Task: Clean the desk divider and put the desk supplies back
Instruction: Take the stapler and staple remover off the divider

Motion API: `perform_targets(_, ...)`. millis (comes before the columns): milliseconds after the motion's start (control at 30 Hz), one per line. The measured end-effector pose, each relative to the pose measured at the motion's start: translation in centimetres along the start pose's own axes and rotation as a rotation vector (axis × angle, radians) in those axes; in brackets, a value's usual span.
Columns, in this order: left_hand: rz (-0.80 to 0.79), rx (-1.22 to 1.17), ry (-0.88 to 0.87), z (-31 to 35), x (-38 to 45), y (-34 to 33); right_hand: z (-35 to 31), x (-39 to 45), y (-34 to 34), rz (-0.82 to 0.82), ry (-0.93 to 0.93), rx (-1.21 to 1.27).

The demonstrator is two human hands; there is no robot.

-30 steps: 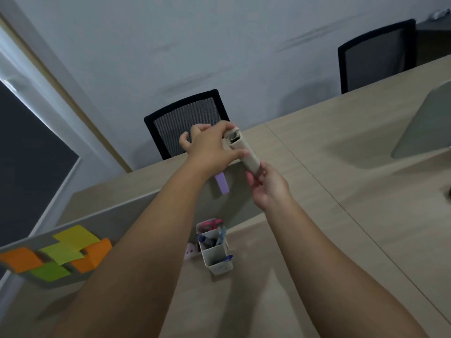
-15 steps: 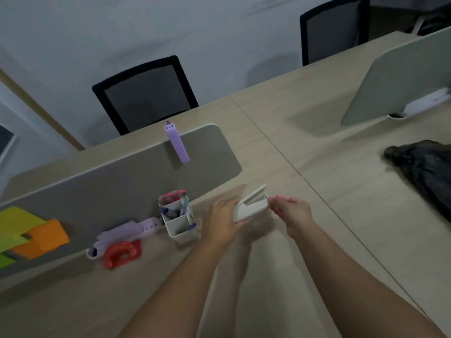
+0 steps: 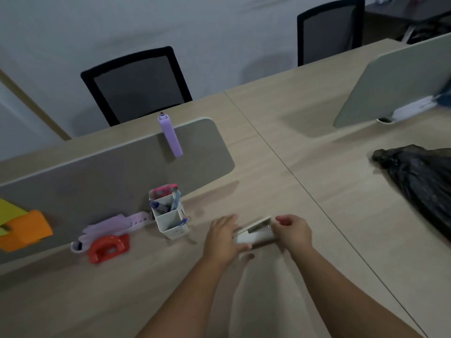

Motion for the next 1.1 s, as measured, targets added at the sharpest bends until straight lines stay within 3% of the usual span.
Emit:
perform_targets(100,0.302,-0.112,-0.101,1.6,0.8,8.2,-5.4,-1.2,-2.0,-0.016,0.133,0.080)
perform_targets(200,0.638,-0.136,-0.266,4.2,0.9,18.2,-11.6,-2.8,-6.9,-0.219,0.232,0.174)
perform_targets(267,0.736,-0.103,-0.282,5.2,1.2,23.8,-15.6,-4.2,-10.9,-0.388,0.247,0.289)
perform_targets(367,0.664,0.082,-0.151,5.5,3.6,28.8,-19.4,-6.0,-15.3,-0.608,0.065,0.555)
perform_targets(467,0.443,0.261,0.022,3.9,6.3,30.6,-21.9,-7.3,-17.0,-0.696,-0.083,0.733)
perform_targets(533,0.324,0.231,0.015,3.2,7.3,30.8,-22.9,-7.8,-17.6,-0.712,-0.113,0.799)
perform_targets(600,0.283,0.166,-0.037,3.2,7.5,30.7,-23.6,-7.7,-17.7,-0.693,-0.149,0.877)
perform_targets(700,0.347,0.092,-0.125,3.9,7.1,31.6,-24.5,-7.3,-17.0,-0.656,-0.166,0.974)
perform_targets(800,0.448,-0.030,-0.205,5.1,5.5,32.3,-25.6,-6.8,-14.5,-0.633,-0.109,1.067)
perform_targets(900,0.486,-0.007,-0.233,5.7,3.6,30.3,-24.5,-5.6,-10.6,-0.583,-0.033,1.104)
perform_targets(1100,0.266,0.116,-0.175,5.2,1.7,17.8,-13.9,-2.9,-3.6,-0.402,-0.026,0.911)
Point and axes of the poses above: each hand's wrist, its own x-axis towards the middle knuckle, its own y-axis out of the back of the hand, z = x × y, the point moved 7 cm from there along x, towards the middle knuckle
